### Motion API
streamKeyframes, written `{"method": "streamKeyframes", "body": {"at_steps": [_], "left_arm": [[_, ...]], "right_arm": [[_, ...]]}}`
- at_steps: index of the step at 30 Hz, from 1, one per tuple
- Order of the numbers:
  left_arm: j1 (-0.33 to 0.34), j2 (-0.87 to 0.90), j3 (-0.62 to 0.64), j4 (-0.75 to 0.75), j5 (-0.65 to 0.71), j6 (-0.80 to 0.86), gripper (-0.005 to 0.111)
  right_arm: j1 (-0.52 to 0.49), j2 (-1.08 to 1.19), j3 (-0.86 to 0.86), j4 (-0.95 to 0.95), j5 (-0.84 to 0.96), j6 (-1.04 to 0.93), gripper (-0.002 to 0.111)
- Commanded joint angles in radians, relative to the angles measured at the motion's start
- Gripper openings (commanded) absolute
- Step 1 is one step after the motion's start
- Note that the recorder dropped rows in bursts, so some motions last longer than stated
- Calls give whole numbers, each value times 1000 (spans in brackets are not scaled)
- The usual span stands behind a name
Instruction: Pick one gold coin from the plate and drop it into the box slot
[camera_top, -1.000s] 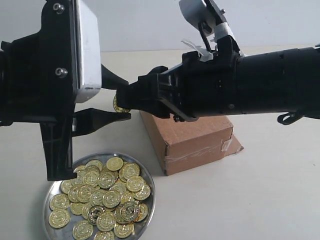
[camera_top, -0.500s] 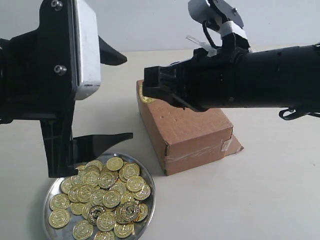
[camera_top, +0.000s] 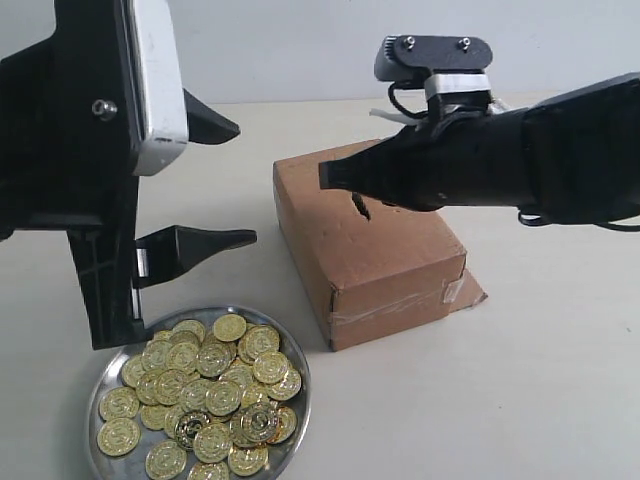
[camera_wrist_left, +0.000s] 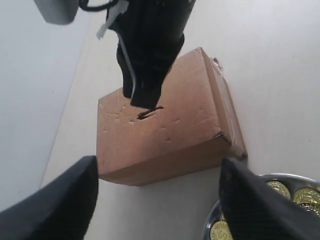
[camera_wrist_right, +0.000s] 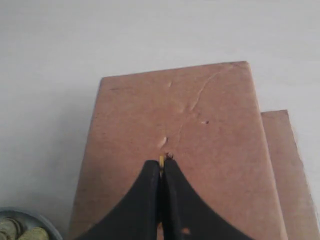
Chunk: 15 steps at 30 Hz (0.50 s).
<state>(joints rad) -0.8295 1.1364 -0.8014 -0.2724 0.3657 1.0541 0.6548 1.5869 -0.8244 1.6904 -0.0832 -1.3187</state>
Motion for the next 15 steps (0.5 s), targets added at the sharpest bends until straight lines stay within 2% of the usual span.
{"method": "streamKeyframes", "body": {"at_steps": [1, 15], "left_arm": [[5, -7, -2, 0, 4, -16, 65], [5, -7, -2, 0, 4, -16, 65]], "right_arm": [[-3, 79, -44, -7, -17, -25, 0], [-3, 135, -61, -1, -29, -45, 0]]}}
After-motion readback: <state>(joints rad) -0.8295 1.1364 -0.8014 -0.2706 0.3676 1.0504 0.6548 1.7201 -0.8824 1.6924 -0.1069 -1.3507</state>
